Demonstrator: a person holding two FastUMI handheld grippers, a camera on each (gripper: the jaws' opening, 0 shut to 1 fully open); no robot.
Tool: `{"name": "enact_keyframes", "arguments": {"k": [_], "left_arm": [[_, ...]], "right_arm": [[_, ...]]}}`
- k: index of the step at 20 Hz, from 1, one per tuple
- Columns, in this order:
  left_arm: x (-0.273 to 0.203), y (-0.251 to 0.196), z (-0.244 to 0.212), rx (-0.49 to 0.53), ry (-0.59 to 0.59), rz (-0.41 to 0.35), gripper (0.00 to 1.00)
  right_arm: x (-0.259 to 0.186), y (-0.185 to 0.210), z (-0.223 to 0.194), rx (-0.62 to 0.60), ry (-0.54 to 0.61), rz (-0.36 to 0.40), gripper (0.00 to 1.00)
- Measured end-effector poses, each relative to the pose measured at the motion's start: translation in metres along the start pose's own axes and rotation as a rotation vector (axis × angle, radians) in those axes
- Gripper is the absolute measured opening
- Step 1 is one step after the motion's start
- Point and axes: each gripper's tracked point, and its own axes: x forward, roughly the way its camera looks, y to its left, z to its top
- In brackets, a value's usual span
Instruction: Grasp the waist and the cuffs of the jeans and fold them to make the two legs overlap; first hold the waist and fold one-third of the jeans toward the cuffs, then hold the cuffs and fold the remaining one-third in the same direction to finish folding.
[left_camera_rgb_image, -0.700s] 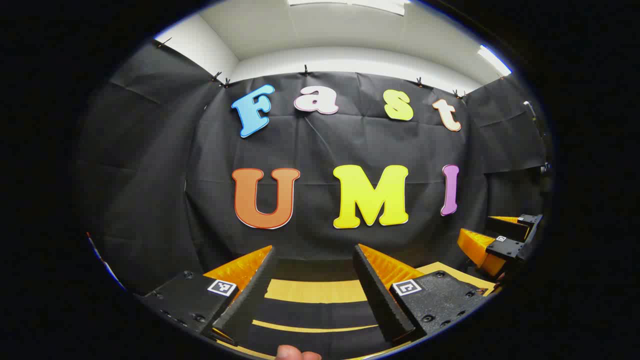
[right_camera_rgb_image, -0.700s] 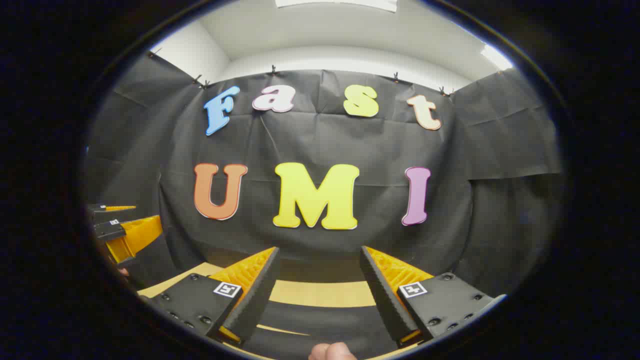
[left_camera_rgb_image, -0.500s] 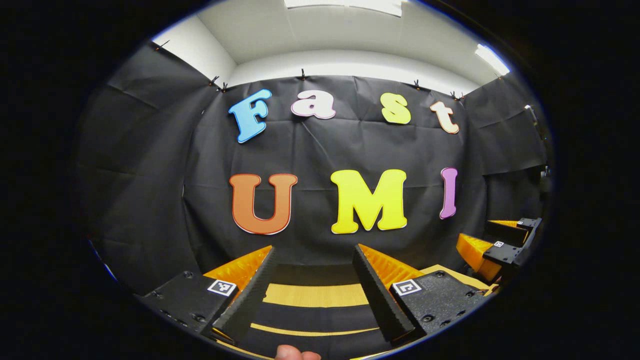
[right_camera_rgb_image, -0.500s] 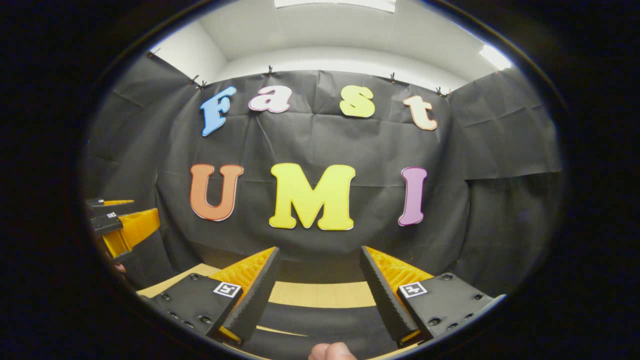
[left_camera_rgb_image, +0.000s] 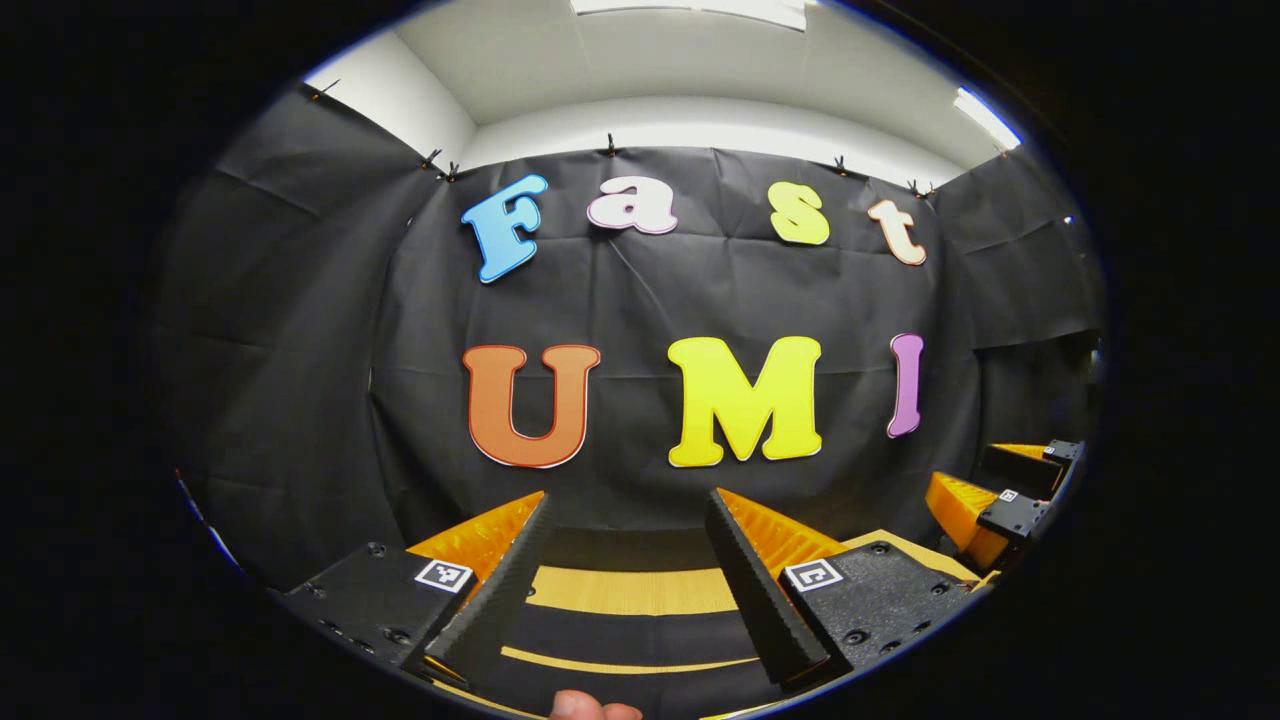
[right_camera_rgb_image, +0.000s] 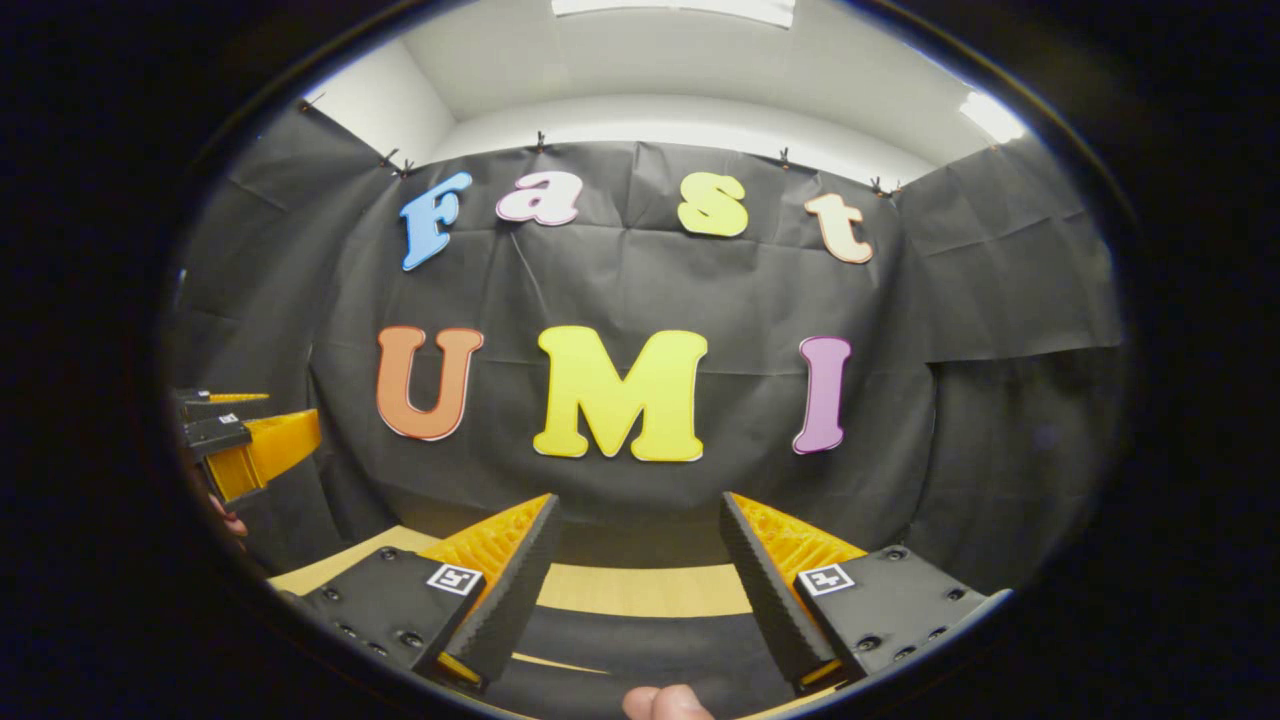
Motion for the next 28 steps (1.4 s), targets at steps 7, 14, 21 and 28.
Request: {"name": "enact_keyframes", "arguments": {"k": [7, 14, 21, 28], "left_arm": [[0.006, -0.008, -0.006, -0.004, -0.008, -0.017, 0.97], [0.019, -0.01, -0.036, 0.013, 0.048, -0.034, 0.97], [0.024, 0.032, -0.089, -0.012, 0.153, 0.044, 0.98], [-0.015, 0.119, -0.177, 0.016, 0.376, 0.216, 0.98]], "right_arm": [[0.005, -0.019, -0.008, 0.021, 0.043, -0.027, 0.99], [0.007, -0.071, -0.021, 0.017, 0.07, -0.102, 0.98], [0.006, -0.151, -0.062, -0.02, 0.155, -0.183, 0.98], [-0.014, -0.233, -0.13, -0.014, 0.325, -0.329, 0.99]]}}
